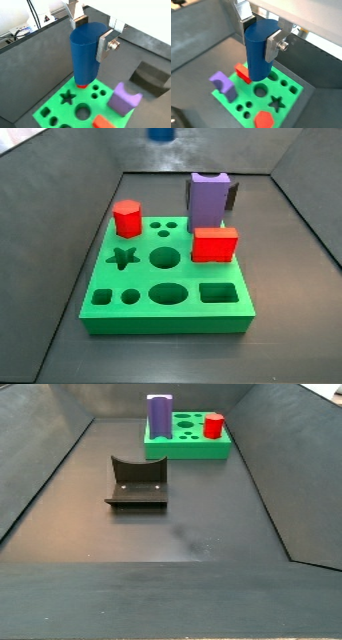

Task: Pick up the oval object. Move up. Move to above the board. Insert the oval object.
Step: Insert the oval object.

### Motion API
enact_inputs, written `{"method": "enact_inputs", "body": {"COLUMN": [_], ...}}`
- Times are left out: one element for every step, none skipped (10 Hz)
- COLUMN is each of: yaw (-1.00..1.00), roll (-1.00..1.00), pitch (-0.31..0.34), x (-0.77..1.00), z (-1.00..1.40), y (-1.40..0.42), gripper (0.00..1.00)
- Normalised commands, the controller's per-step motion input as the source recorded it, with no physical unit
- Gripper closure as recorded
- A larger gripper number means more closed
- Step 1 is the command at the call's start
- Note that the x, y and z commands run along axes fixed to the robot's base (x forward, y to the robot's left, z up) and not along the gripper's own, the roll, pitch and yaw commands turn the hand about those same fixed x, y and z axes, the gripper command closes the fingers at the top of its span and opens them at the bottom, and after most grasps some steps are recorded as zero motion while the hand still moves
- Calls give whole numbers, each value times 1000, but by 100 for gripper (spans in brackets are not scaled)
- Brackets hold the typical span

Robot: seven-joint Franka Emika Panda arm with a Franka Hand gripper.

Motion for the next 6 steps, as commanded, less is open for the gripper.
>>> {"method": "enact_inputs", "body": {"yaw": [-746, -720, -720, -726, -754, -991], "roll": [0, 11, 26, 10, 0, 0], "pitch": [-77, -114, -103, -67, -61, 0], "x": [0, 0, 0, 0, 0, 0], "z": [-377, -511, -557, -531, -526, -537], "y": [-531, -563, -571, -540, -494, -140], "gripper": [100, 100, 100, 100, 100, 100]}}
